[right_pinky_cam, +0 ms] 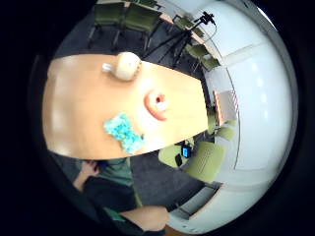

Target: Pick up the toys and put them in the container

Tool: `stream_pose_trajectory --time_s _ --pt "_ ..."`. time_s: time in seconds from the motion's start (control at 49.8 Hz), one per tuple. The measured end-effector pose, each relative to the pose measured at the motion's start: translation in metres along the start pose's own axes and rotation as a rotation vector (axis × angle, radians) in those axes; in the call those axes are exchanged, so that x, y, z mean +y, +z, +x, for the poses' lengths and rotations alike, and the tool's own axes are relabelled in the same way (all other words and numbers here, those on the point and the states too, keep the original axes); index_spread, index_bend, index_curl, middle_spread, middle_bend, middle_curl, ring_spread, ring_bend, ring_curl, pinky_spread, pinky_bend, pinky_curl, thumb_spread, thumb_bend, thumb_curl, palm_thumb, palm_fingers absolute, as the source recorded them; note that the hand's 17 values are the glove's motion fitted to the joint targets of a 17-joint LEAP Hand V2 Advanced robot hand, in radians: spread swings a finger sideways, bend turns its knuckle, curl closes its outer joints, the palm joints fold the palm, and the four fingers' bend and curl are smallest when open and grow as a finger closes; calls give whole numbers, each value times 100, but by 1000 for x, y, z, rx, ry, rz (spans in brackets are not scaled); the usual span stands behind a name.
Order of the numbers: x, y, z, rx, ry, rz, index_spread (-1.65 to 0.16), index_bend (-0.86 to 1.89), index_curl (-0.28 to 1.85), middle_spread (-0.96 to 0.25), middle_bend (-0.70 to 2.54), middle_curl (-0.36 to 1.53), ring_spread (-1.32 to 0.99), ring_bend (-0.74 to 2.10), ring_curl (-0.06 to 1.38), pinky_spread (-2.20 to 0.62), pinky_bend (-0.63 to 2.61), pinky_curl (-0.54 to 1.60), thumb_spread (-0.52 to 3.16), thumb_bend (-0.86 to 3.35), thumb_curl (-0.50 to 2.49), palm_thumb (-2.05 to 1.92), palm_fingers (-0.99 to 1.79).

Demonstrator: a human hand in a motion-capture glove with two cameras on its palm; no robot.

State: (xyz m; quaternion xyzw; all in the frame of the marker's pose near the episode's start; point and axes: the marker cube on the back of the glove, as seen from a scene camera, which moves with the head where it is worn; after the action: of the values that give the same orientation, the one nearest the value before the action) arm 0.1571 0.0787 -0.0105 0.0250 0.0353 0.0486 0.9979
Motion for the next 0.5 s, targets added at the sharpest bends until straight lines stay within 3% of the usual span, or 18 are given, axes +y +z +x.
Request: stream_pose_trajectory --time_s 0.181,0.502 --pt "28 48 40 -18 40 -23 -27 19 37 -18 22 34 -40 19 20 -14 38 31 103 -10 6 -16 9" --pt "59 184 69 -58 92 -214 -30 11 34 -17 24 38 -39 21 23 -10 49 36 98 -10 9 -14 4"
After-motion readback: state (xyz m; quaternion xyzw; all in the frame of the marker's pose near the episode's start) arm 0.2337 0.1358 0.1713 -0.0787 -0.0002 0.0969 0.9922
